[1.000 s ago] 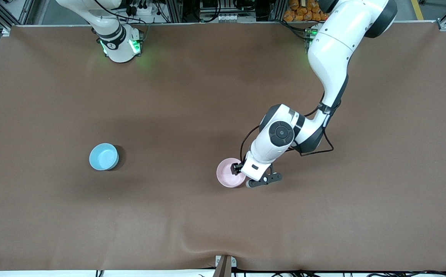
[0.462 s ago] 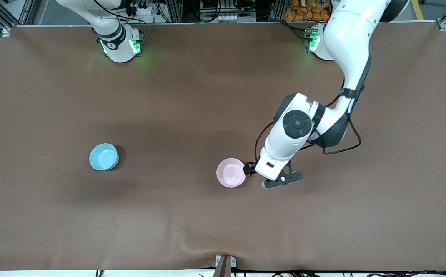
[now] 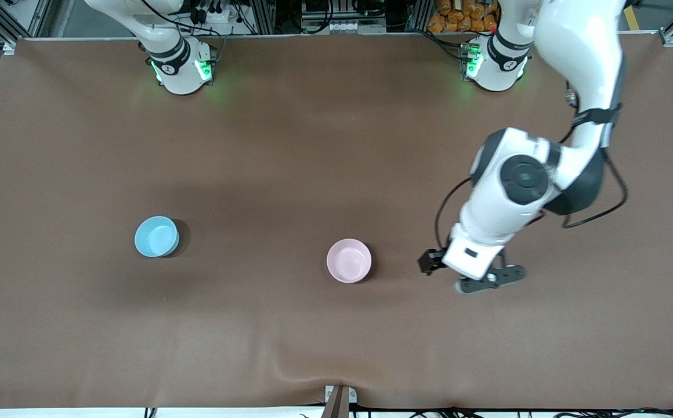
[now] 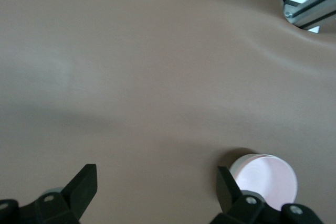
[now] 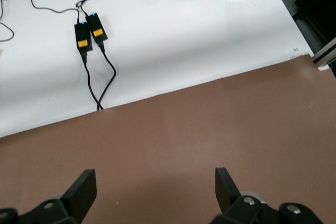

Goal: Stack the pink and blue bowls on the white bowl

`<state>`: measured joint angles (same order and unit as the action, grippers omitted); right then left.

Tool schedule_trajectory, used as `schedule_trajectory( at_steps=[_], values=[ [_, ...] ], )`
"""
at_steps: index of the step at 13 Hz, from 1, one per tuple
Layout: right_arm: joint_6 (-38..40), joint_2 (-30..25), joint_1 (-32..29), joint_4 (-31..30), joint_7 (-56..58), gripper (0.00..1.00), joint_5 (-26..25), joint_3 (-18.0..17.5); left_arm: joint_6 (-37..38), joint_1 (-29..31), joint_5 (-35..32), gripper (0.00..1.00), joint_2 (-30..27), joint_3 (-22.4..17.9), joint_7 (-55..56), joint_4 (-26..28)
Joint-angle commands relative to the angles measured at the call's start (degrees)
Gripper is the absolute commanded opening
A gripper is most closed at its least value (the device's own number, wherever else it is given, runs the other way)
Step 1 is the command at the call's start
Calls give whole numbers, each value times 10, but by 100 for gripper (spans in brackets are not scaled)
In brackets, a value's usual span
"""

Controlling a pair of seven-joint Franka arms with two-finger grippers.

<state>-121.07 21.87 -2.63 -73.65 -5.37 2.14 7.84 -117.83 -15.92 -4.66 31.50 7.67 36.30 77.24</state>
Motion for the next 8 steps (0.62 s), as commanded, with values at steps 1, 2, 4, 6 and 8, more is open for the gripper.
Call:
schedule_trajectory(
  at_steps=[1, 2, 4, 6, 8],
  values=[
    [55, -8, -5, 4, -3, 100, 8, -4, 36, 39, -1, 100, -26, 13, -60, 8],
    [64, -9, -4, 4, -2, 100, 8, -4, 43, 66, 12, 100, -34, 31, -82, 8],
    [107, -9, -4, 3, -2, 100, 8, -4, 93, 105, 17, 100, -60, 49, -129, 8],
    [173, -11, -3, 4, 0, 100, 9, -4, 158, 124, 25, 100, -95, 47, -169, 8],
    [208, -11, -3, 5, 0, 100, 6, -4, 216, 125, 38, 100, -135, 24, -206, 8]
  ],
)
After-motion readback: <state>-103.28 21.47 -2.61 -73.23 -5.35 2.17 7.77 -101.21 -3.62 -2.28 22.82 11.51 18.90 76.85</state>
